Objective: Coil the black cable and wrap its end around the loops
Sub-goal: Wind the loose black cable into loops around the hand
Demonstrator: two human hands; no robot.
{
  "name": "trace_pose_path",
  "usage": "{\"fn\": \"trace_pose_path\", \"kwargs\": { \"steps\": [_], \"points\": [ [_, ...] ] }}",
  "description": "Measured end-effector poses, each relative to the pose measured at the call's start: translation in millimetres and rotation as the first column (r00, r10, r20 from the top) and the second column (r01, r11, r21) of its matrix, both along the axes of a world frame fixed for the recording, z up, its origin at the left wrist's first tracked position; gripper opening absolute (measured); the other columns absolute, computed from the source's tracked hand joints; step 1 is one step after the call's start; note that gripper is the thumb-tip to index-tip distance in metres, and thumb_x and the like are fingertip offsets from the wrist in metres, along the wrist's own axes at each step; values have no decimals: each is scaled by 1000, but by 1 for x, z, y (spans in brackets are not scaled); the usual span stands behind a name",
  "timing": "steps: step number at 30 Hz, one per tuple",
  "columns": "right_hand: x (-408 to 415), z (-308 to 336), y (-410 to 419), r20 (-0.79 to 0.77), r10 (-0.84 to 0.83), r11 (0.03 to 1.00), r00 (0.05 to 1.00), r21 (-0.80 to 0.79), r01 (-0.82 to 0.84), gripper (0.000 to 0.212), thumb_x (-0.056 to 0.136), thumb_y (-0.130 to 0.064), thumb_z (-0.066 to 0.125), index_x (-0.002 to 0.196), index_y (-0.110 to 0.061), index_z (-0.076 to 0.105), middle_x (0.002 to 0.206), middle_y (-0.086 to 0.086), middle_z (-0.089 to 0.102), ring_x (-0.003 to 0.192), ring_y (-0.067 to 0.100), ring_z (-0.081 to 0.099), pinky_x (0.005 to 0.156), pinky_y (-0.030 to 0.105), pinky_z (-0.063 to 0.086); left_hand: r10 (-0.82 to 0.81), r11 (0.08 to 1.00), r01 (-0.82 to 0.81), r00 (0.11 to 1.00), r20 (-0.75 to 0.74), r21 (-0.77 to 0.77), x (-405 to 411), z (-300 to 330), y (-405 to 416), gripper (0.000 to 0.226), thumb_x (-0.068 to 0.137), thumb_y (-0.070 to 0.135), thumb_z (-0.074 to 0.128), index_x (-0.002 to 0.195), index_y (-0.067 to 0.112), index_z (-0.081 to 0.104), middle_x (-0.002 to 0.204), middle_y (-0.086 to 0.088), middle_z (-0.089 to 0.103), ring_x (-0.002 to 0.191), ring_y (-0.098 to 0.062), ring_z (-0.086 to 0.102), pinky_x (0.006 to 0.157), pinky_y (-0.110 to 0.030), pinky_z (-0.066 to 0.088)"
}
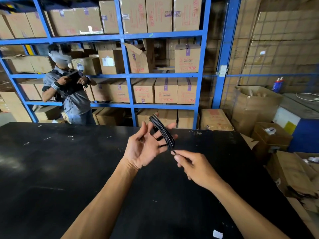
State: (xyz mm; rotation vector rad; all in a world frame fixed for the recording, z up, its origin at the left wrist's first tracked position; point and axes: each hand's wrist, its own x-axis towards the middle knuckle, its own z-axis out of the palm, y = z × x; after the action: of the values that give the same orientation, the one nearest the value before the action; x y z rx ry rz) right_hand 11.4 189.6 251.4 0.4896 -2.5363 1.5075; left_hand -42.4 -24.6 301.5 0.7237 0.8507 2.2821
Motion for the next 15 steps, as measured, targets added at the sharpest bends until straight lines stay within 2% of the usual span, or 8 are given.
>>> {"fn": "trace_pose_path", "kwargs": {
  "steps": [1,3,5,8,10,13,15],
  "points": [
    [3,-1,1,-28,-15,999,999,42,16,27,103,-29,60,126,-37,70,78,-16,69,46,4,55,44,21,50,58,998,-57,998,25,-28,-1,1,0,47,105,49,29,148,30,37,162,-25,23,148,-54,10,119,-66,1],
    [7,3,4,-92,-31,992,995,121,42,27,102,-25,62,127,-24,72,82,-13,69,47,3,61,43,19,52,141,986,-135,989,53,-99,-2,1,0,34,103,49,36,122,28,55,159,-21,35,149,-50,14,120,-62,5],
    [9,10,5,-145,-39,985,989,163,63,22,99,-18,66,119,-18,76,81,-11,69,51,5,67,47,17,55,191,968,-176,979,71,-178,-2,-1,2,32,101,51,38,100,27,59,157,-17,41,149,-45,20,120,-59,14],
    [7,17,2,-168,-70,995,983,53,80,12,94,-7,72,103,-9,79,70,-5,73,58,7,74,56,16,59,186,952,-162,980,72,-261,6,-5,10,41,103,52,34,109,24,63,158,-15,40,140,-40,26,119,-61,15],
    [4,21,-2,-138,-95,995,986,-55,88,9,93,-5,73,99,-6,79,68,1,76,60,9,76,60,19,61,131,954,-110,990,58,-279,10,-11,17,46,105,52,30,124,21,57,155,-17,43,138,-46,32,119,-62,16],
    [0,22,-8,-113,-113,984,987,-150,95,8,93,-4,72,99,-8,76,72,2,76,62,14,77,61,27,65,106,954,-84,993,61,-287,15,-15,26,53,105,53,28,124,20,65,139,-17,59,116,-40,57,104,-53,37],
    [-1,19,-10,-113,-119,982,986,-162,100,12,93,-6,73,104,-10,72,73,0,75,62,16,76,59,31,66,120,950,-93,990,74,-298,16,-16,28,52,104,55,32,122,18,65,131,-19,60,109,-37,59,98,-51,42]
  ]
}}
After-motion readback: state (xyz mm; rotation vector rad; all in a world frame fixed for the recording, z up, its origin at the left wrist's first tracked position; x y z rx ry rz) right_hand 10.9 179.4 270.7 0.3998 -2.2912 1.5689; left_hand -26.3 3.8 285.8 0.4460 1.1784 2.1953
